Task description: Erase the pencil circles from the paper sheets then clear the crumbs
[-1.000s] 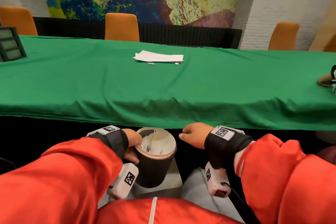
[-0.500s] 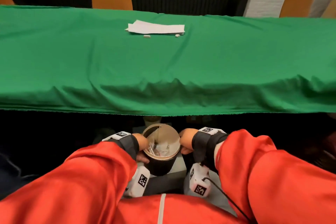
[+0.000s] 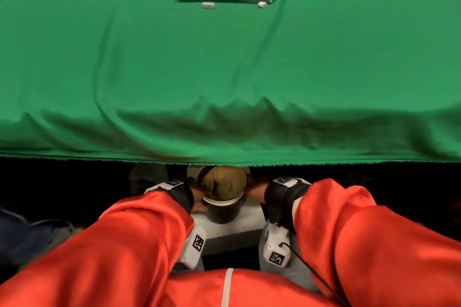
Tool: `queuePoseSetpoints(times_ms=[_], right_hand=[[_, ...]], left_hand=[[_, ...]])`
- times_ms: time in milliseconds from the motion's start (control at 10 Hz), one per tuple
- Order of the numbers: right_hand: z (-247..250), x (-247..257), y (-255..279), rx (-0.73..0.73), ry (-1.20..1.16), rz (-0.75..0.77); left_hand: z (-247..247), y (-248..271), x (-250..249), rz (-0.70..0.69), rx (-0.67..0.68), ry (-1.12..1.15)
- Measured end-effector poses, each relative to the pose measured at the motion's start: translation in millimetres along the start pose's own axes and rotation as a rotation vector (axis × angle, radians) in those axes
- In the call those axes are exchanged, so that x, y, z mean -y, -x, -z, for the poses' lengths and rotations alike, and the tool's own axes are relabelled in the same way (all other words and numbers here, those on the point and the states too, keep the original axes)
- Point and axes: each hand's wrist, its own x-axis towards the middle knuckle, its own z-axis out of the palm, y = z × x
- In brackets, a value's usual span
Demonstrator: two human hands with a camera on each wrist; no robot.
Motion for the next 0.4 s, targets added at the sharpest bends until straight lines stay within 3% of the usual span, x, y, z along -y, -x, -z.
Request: queuePoseSetpoints(times_ms=[100,200,400], right_hand=[[5.0,9.5,17.3,-0.024,0.127,0.059],[8.7,15.8,33.8,-0.176,0.139,0.136],[-3.2,30.0,100.3,-0.339,0.297,0.322]], left_hand=[[6.8,25.1,-2.6,0.003,-0.039,-0.157],[16.7,58.2,-6.3,-0.108,-0.083,-0.355],[26.3,126.5,-7.5,-0.316,-0.091,-0.537]])
